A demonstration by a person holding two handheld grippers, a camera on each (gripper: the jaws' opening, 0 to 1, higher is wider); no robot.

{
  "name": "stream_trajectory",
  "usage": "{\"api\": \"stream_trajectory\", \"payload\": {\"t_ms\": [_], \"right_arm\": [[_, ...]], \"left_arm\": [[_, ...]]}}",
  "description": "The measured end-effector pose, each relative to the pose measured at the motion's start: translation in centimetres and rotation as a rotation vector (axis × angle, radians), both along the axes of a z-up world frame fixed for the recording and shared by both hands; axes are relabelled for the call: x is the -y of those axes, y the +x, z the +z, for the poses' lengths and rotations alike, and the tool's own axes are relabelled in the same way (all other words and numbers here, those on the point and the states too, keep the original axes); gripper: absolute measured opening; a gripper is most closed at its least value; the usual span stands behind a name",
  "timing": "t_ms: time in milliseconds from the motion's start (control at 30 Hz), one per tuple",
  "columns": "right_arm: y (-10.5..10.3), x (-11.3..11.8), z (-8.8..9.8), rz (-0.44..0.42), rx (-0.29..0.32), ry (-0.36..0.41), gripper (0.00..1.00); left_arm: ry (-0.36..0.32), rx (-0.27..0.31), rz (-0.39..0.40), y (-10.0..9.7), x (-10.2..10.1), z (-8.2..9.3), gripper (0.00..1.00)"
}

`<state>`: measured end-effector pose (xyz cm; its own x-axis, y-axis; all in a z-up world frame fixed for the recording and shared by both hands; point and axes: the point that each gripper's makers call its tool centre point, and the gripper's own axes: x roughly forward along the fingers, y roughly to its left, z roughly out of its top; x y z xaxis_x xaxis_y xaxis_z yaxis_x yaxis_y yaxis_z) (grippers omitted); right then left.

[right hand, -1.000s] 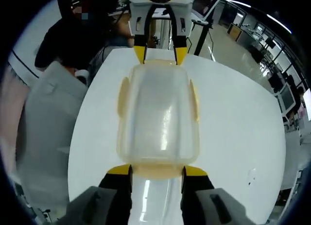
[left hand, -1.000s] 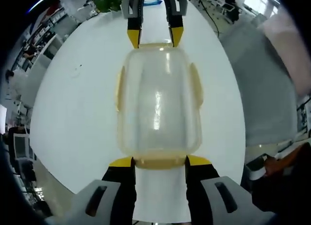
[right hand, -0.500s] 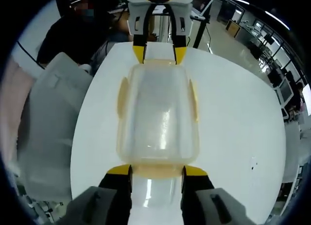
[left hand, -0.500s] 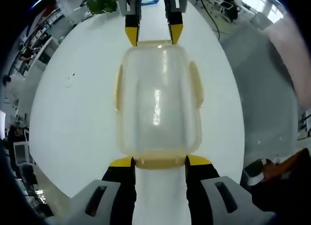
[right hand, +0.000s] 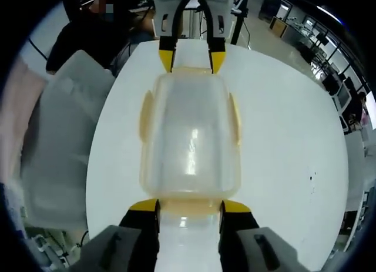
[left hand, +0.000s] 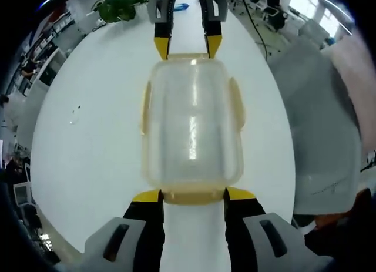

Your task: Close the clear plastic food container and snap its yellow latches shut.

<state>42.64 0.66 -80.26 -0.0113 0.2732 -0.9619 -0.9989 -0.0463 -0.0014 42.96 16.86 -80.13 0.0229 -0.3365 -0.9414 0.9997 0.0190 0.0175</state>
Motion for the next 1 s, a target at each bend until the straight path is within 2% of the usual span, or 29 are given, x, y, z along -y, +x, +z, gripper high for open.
{"api": "stream_trajectory", "payload": {"t_ms": [400, 533, 1000], "right_arm": [[-0.1, 3.7, -0.4, -0.018, -0.005, -0.042, 0.37], [-0.4, 4.4, -0.5, -0.022, -0.022, -0.044, 0.37], [-0.1, 6.3, -1.3, -0.036, -0.019, -0.060, 0.37]], "left_arm": [[-0.016, 0.002, -0.019, 0.2, 3.7, -0.1, 0.37], [-0.013, -0.017, -0.026, 0.0, 4.4, -0.5, 0.37], [-0.023, -0.009, -0.029, 0.5, 6.3, -1.1, 0.37]]}}
